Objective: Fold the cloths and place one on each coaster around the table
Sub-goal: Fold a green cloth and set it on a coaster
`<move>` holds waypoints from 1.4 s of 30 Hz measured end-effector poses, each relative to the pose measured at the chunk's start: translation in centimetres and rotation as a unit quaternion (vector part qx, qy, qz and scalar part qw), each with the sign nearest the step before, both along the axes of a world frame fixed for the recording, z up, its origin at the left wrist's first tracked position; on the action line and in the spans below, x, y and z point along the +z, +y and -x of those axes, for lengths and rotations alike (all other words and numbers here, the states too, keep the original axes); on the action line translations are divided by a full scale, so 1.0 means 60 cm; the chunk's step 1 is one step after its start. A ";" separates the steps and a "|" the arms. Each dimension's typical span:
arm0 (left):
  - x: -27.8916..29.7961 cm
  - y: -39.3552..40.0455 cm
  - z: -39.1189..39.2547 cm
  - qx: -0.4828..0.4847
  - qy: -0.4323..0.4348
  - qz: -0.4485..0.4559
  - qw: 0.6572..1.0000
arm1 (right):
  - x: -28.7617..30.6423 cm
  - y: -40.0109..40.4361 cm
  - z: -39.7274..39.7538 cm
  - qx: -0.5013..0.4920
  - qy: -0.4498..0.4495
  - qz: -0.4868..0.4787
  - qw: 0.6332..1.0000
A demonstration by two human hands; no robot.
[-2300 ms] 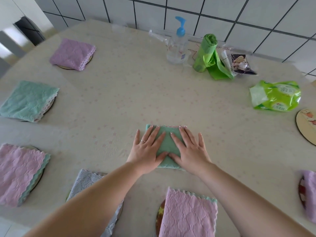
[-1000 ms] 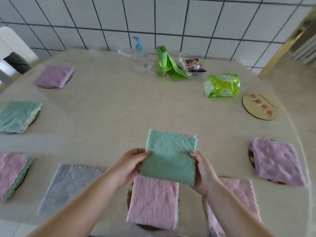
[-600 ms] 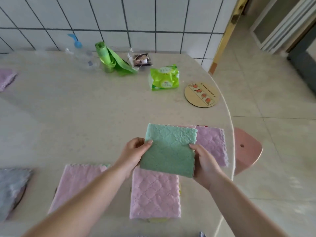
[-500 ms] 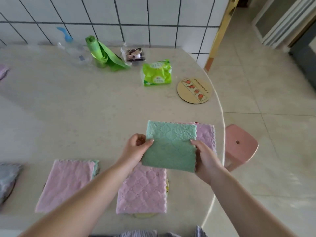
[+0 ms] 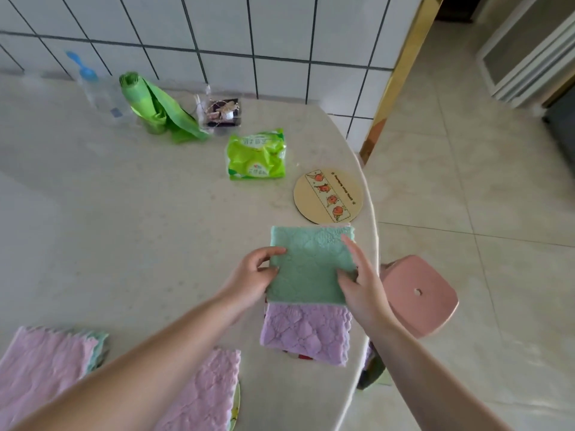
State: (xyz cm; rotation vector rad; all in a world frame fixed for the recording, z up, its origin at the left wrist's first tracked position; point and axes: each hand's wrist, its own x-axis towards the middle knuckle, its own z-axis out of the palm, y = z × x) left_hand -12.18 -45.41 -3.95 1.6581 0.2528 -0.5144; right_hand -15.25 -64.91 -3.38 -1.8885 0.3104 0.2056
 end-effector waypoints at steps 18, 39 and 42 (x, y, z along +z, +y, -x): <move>-0.047 -0.103 -0.281 -0.076 -0.055 -0.106 0.990 | -0.059 -0.099 -0.284 0.060 0.018 0.144 0.988; -0.108 -0.141 -0.260 -0.302 -0.307 -0.497 0.753 | -0.094 -0.075 -0.267 0.146 -0.020 0.402 0.904; -0.115 -0.125 -0.273 -0.318 -0.325 -0.507 0.733 | -0.105 -0.075 -0.264 0.152 -0.008 0.428 0.891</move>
